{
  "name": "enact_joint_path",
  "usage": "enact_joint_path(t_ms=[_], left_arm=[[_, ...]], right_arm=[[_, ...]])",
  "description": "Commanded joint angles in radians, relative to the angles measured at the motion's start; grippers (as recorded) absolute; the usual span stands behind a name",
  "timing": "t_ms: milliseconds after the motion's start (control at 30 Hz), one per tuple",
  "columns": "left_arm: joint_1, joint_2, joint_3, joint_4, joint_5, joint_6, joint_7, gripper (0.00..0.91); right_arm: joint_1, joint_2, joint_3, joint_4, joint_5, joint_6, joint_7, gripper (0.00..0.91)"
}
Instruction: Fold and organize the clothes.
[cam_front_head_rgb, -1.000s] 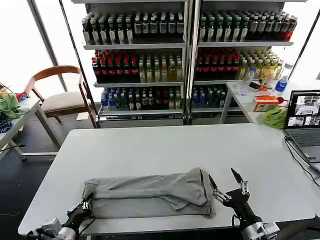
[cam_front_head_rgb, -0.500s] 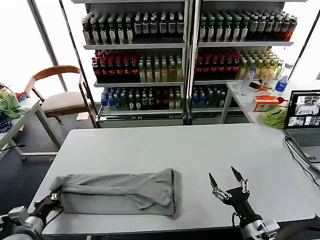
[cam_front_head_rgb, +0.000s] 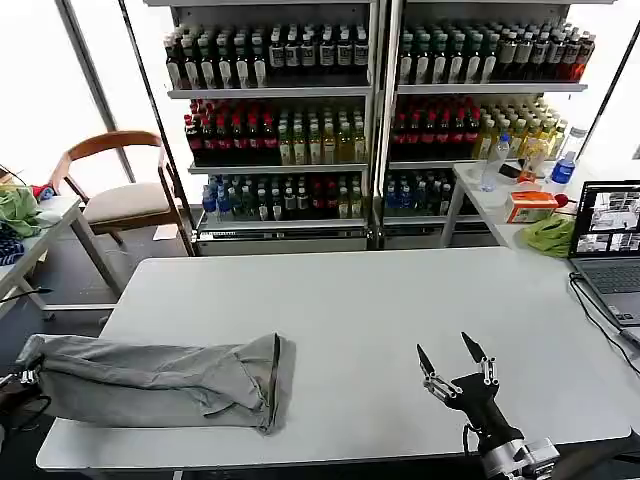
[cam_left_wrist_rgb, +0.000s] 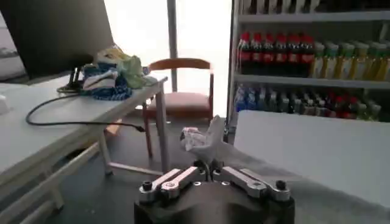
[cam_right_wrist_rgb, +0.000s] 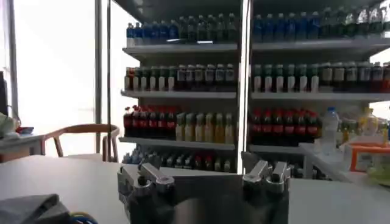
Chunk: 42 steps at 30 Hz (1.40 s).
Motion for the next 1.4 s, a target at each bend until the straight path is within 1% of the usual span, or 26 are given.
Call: enact_joint_path(t_ms=[33, 133, 300, 467, 600, 767, 900, 1033, 1233, 1400], left_arm=[[0.026, 0.031, -0.069, -0.202, -0.038, 0.037, -0.005, 0.000], [0.025, 0.052, -0.028, -0.282, -0.068, 0.056, -0.035, 0.000], [0.017, 0.073, 0.106, -0.370, -0.099, 0.078, -0.092, 0.000], [-0.032, 0.083, 0.302, -0.387, -0.159, 0.071, -0.170, 0.000], [-0.059, 0.079, 0.409, -0.394, -0.145, 0.064, -0.180, 0.000], [-0.106, 0.048, 0.538, -0.364, -0.084, 0.048, -0.183, 0.000], [-0.130, 0.028, 0.596, -0.354, -0.067, 0.044, -0.182, 0.000], [-0.179, -0.025, 0.678, -0.320, -0.022, 0.035, -0.178, 0.000], [-0.180, -0.095, 0.750, -0.277, 0.035, 0.028, -0.160, 0.000], [-0.177, -0.139, 0.809, -0.241, 0.089, 0.018, -0.144, 0.000]], right_arm=[[-0.001, 0.001, 0.002, 0.006, 0.000, 0.000, 0.001, 0.907], [-0.011, 0.000, 0.010, 0.012, -0.001, 0.002, 0.000, 0.907], [-0.022, 0.007, 0.023, 0.008, -0.006, 0.007, 0.000, 0.907], [-0.024, 0.015, 0.027, 0.002, -0.010, 0.008, 0.000, 0.907], [-0.023, 0.021, 0.025, -0.004, -0.017, 0.007, -0.001, 0.907], [-0.022, 0.028, 0.026, -0.008, -0.024, 0.005, -0.001, 0.907], [-0.021, 0.027, 0.031, -0.015, -0.023, 0.005, -0.002, 0.907], [-0.017, 0.033, 0.029, -0.031, -0.023, 0.008, -0.001, 0.907], [-0.017, 0.028, 0.038, -0.032, -0.019, 0.008, 0.000, 0.907], [-0.016, 0.023, 0.046, -0.031, -0.011, 0.007, 0.000, 0.907]])
